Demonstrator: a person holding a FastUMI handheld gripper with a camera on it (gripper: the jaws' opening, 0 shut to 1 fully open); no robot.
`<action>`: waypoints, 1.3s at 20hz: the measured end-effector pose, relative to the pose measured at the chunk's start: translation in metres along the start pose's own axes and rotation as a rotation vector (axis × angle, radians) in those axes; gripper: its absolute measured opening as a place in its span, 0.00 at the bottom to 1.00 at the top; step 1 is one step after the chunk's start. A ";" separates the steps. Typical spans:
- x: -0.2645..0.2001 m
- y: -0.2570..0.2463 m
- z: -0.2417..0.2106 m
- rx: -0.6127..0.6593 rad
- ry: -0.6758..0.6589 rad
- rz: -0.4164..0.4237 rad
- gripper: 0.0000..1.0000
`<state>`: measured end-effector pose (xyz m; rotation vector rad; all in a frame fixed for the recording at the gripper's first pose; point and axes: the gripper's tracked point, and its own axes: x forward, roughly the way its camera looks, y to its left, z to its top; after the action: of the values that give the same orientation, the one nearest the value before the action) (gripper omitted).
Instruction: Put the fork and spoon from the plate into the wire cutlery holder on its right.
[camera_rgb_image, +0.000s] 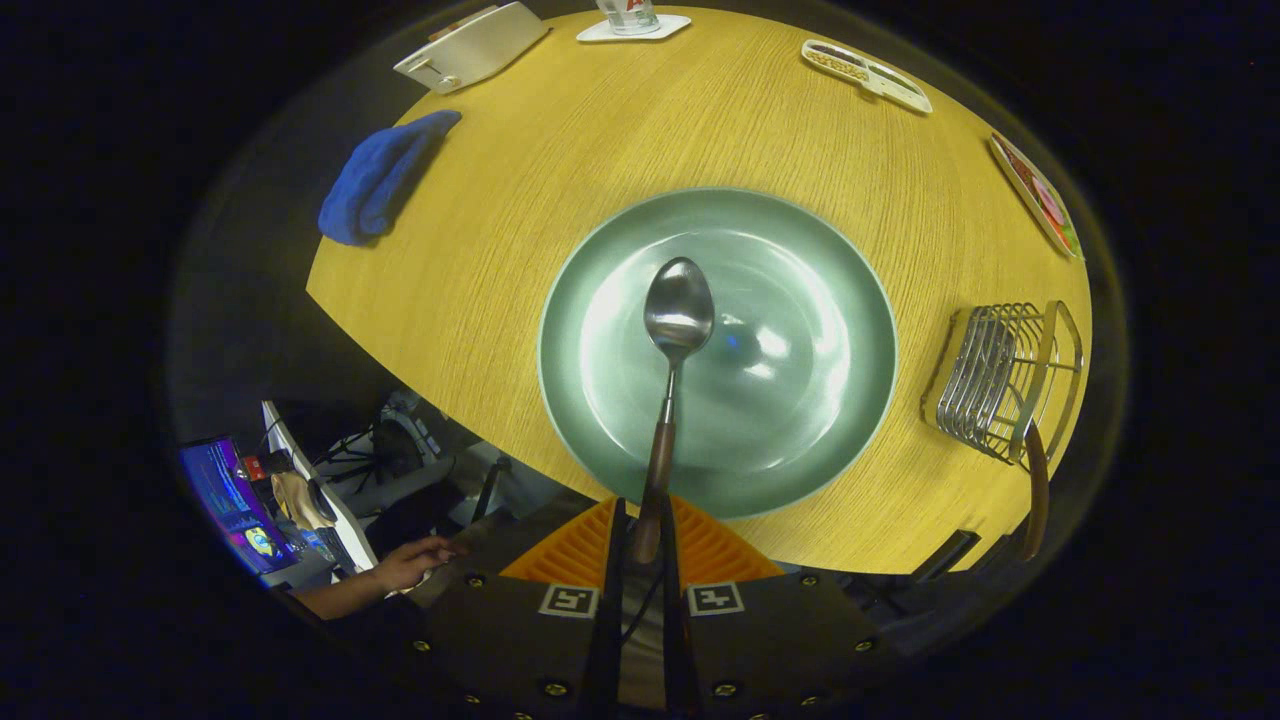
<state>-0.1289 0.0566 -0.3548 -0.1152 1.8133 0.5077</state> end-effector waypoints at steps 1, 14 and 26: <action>0.002 0.000 0.001 0.003 0.006 0.002 0.18; 0.035 -0.027 0.008 -0.024 0.033 -0.059 0.18; -0.035 -0.049 -0.024 -0.287 0.135 -0.140 0.02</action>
<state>-0.1229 -0.0030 -0.3306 -0.4796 1.8375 0.6713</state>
